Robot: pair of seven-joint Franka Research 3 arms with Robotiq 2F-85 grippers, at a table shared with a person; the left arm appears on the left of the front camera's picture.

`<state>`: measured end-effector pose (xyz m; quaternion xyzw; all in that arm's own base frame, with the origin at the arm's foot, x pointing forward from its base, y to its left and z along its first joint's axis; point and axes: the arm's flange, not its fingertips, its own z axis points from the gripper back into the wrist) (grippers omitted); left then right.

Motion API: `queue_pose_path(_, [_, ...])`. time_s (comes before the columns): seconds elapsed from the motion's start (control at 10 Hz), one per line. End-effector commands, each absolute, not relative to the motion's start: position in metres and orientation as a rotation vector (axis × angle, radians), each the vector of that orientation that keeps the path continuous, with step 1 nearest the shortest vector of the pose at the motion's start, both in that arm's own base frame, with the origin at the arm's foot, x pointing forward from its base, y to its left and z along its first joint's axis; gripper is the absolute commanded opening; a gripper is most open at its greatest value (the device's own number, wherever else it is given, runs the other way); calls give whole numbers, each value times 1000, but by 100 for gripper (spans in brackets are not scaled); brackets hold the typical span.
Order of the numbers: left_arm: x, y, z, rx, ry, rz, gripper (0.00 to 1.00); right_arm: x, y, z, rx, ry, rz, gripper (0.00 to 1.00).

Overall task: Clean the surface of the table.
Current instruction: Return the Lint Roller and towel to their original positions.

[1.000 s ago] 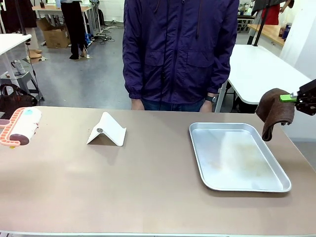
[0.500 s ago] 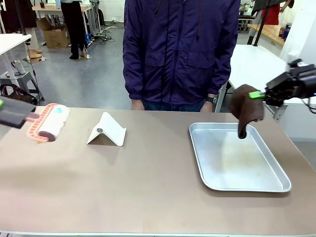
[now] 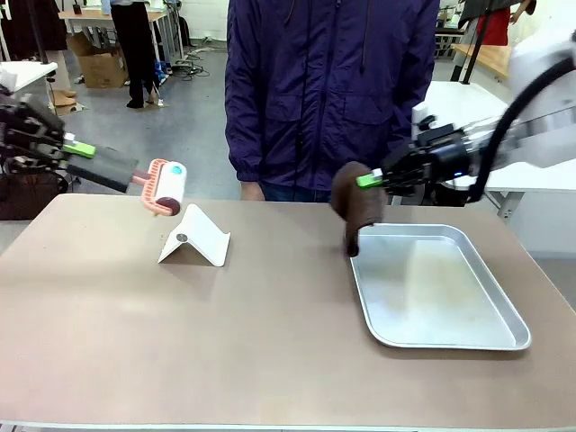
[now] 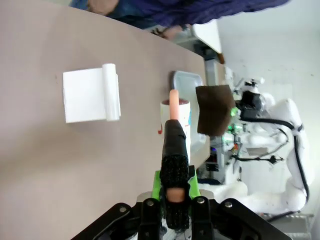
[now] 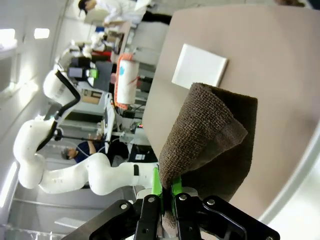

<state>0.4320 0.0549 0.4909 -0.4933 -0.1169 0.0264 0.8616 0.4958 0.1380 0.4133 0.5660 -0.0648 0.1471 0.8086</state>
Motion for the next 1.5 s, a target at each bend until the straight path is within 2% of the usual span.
queue_pose_path(0.0, [451, 32, 493, -963, -231, 84, 22, 508, 183, 394, 1238, -147, 377, 8])
queue_pose_path(0.2, [471, 17, 492, -911, -220, 83, 22, 506, 214, 377, 1251, -108, 415, 8])
queue_pose_path(0.4, [472, 19, 487, -948, -253, -49, 22, 496, 214, 377, 1233, -69, 393, 8])
queue_pose_path(0.5, [471, 10, 485, -923, -233, 58, 22, 496, 214, 377, 1233, -69, 393, 8])
queue_pose_path(0.9, [474, 11, 482, -921, -232, 38, 22, 499, 215, 372, 1233, -66, 396, 8])
queue_pose_path(1.2, [491, -30, 498, -705, -211, -28, 22, 499, 237, 351, 1195, -108, 433, 8])
queue_pose_path(1.4, [507, -49, 500, -641, -189, -61, 22, 488, 240, 345, 1156, -99, 421, 8])
